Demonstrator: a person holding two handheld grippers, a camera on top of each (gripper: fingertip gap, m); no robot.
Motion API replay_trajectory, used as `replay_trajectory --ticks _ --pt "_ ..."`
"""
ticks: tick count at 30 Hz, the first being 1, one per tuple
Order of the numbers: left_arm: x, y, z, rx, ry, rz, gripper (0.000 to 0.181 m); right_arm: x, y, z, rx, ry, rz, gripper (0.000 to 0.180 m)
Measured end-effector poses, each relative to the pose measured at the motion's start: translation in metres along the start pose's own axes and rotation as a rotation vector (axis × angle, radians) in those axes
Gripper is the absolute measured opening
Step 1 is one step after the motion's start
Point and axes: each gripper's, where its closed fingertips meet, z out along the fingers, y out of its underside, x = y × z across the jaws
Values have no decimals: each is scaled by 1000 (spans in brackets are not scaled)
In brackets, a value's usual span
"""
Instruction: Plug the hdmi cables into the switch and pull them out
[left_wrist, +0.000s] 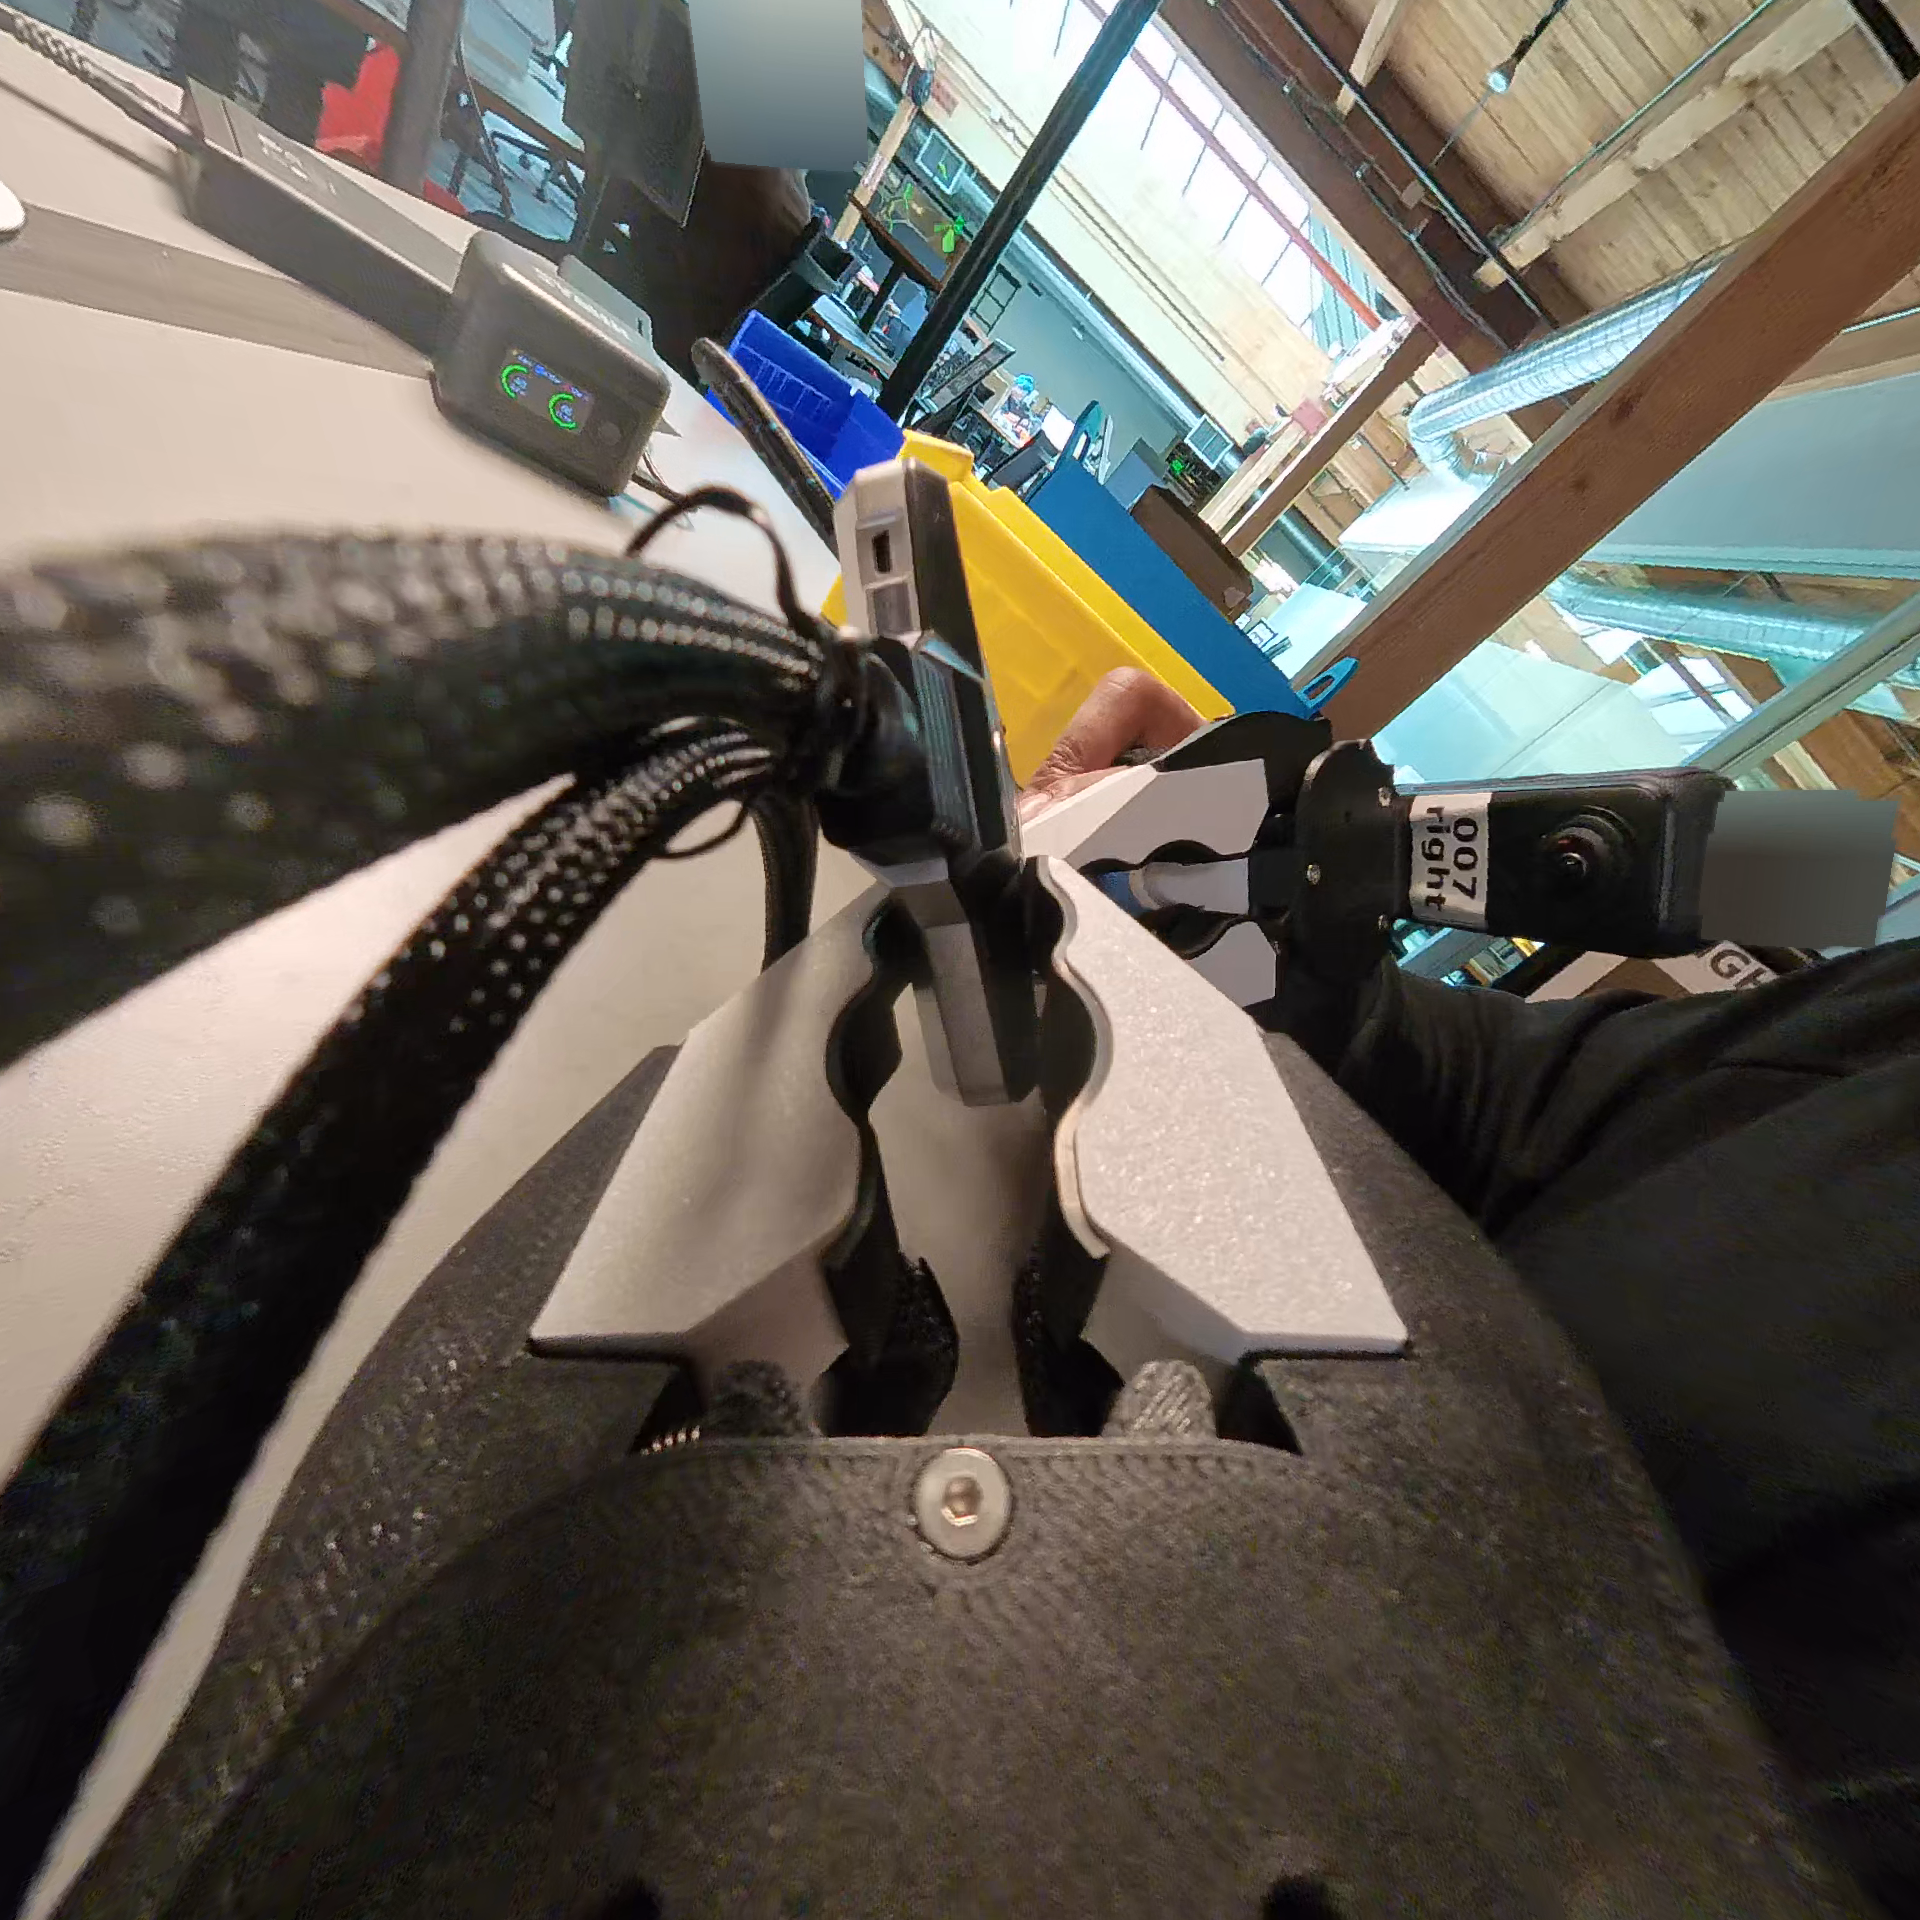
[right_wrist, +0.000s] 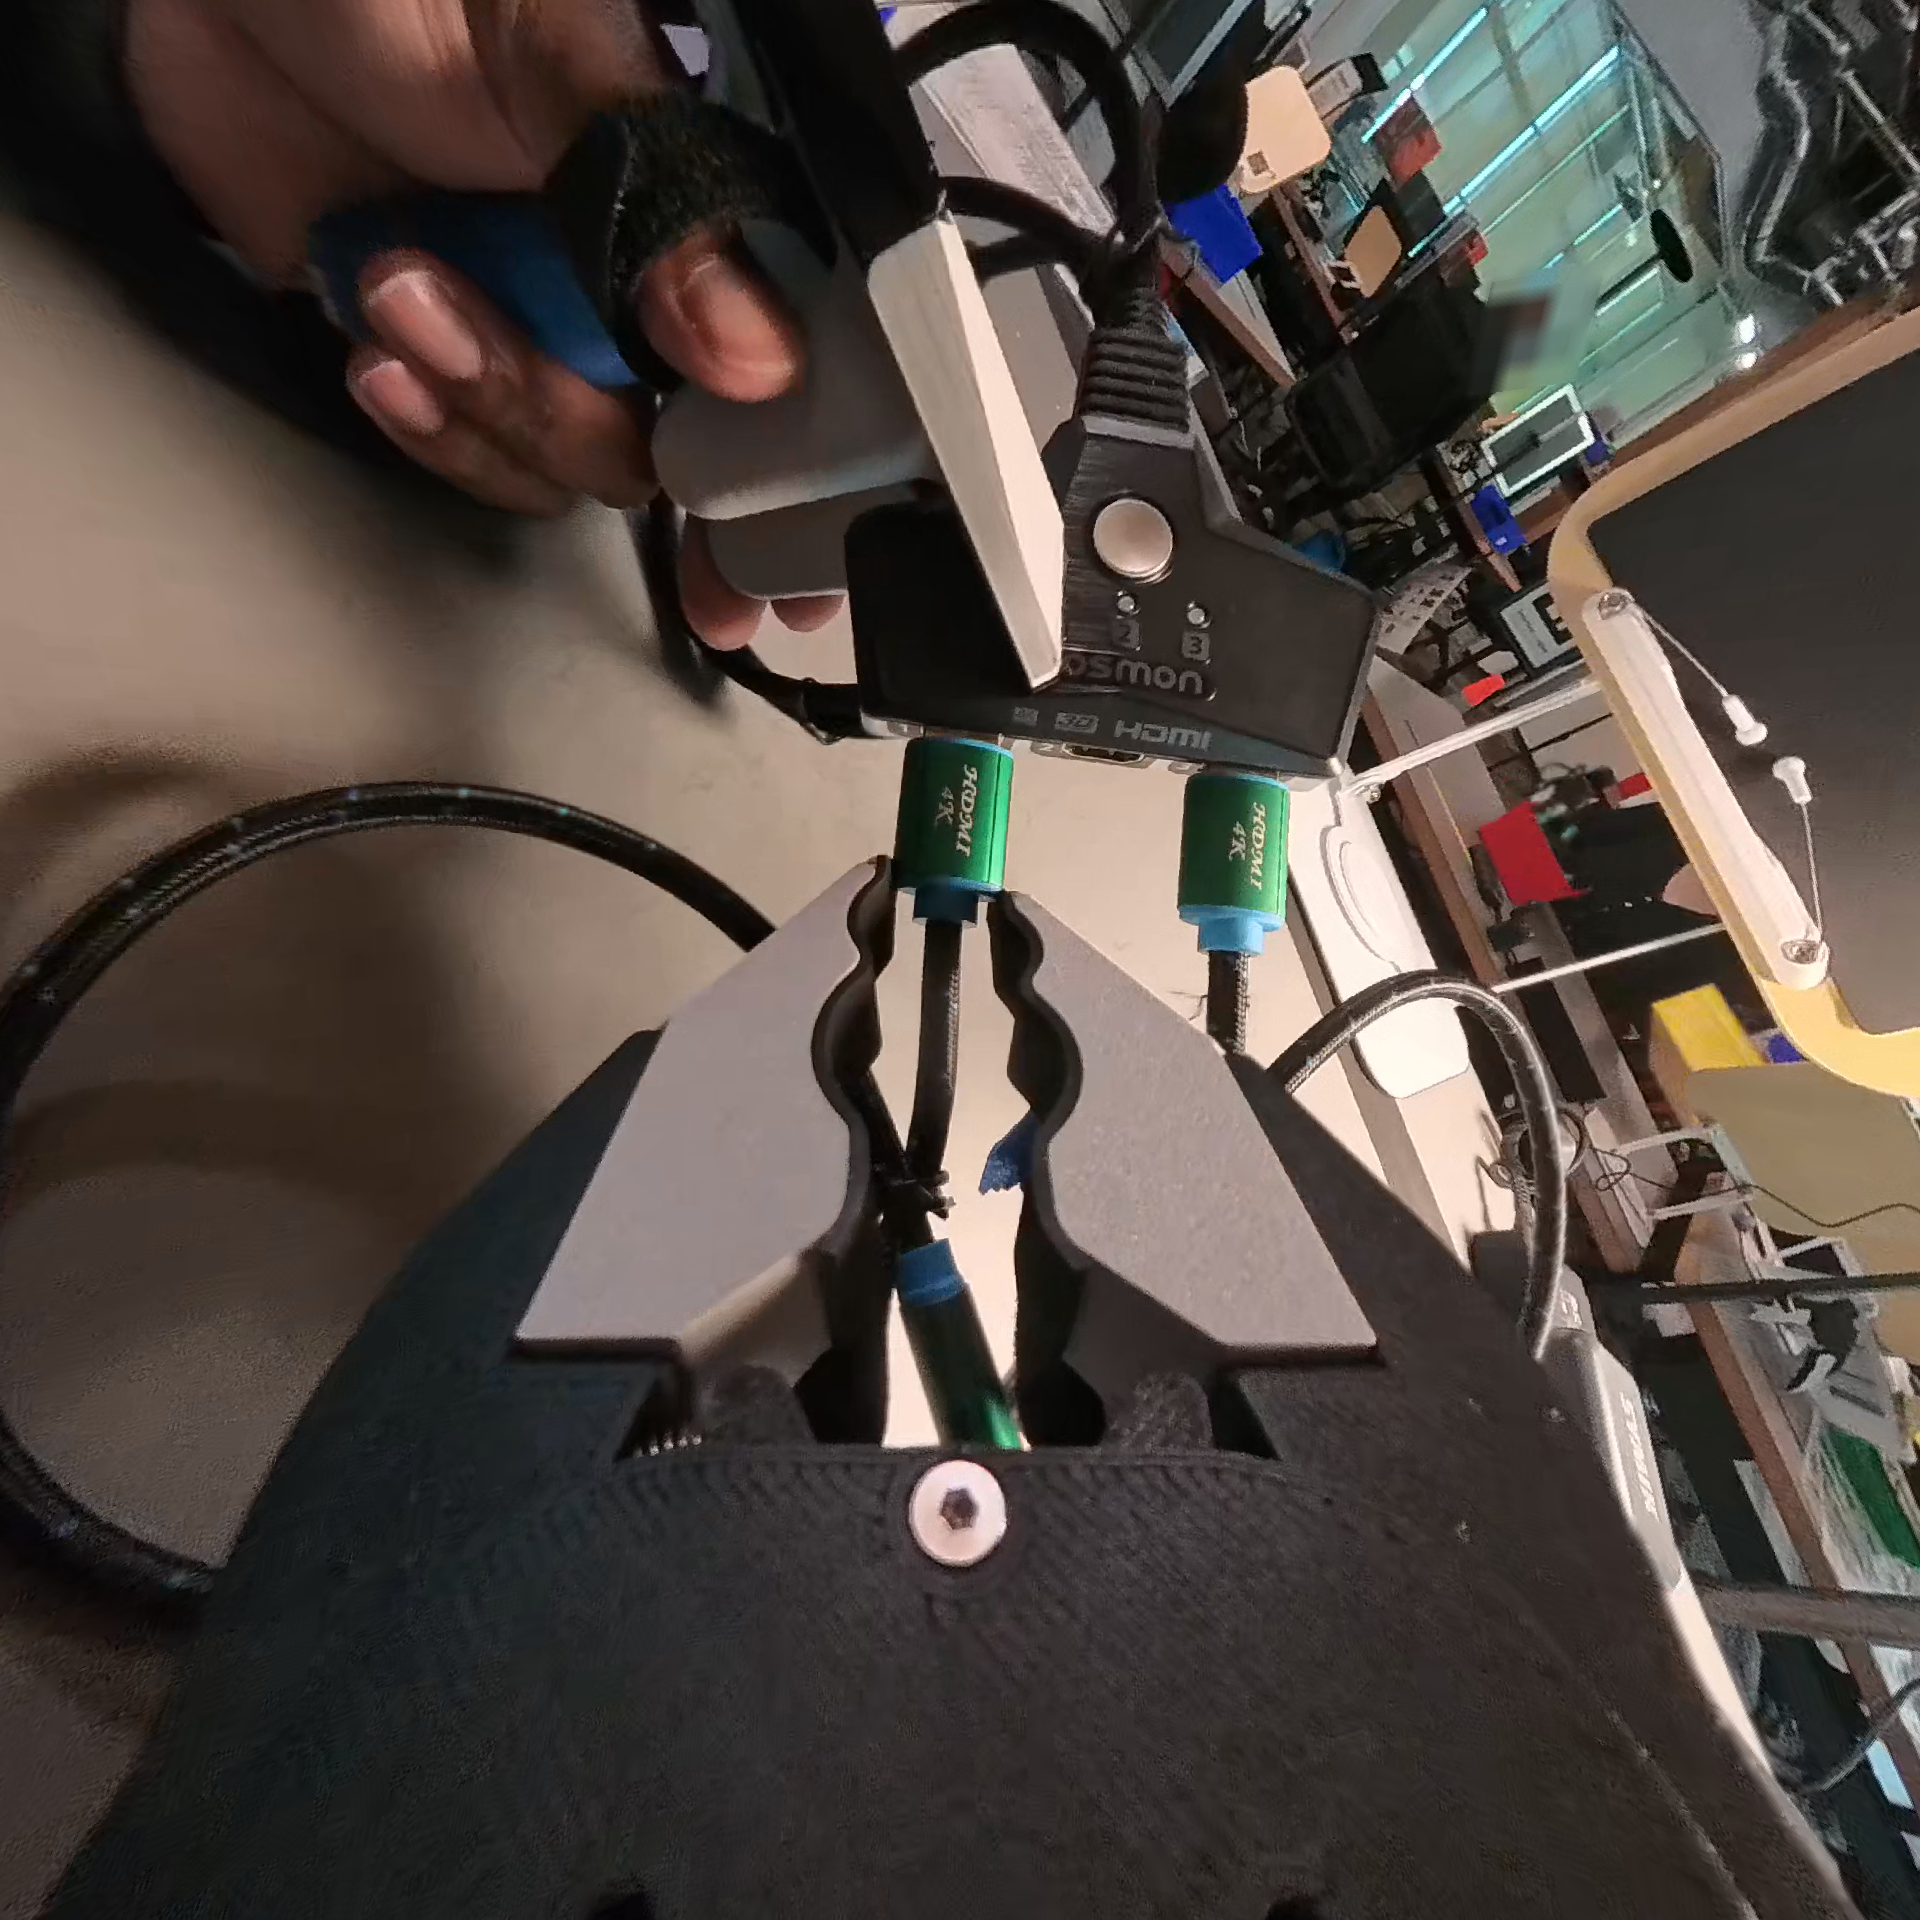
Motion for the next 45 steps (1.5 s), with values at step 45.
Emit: replay_trajectory --ticks 45 --pt "6 -5 -2 36 52 -18 27 2 2 -9 -40 -22 -80 7"
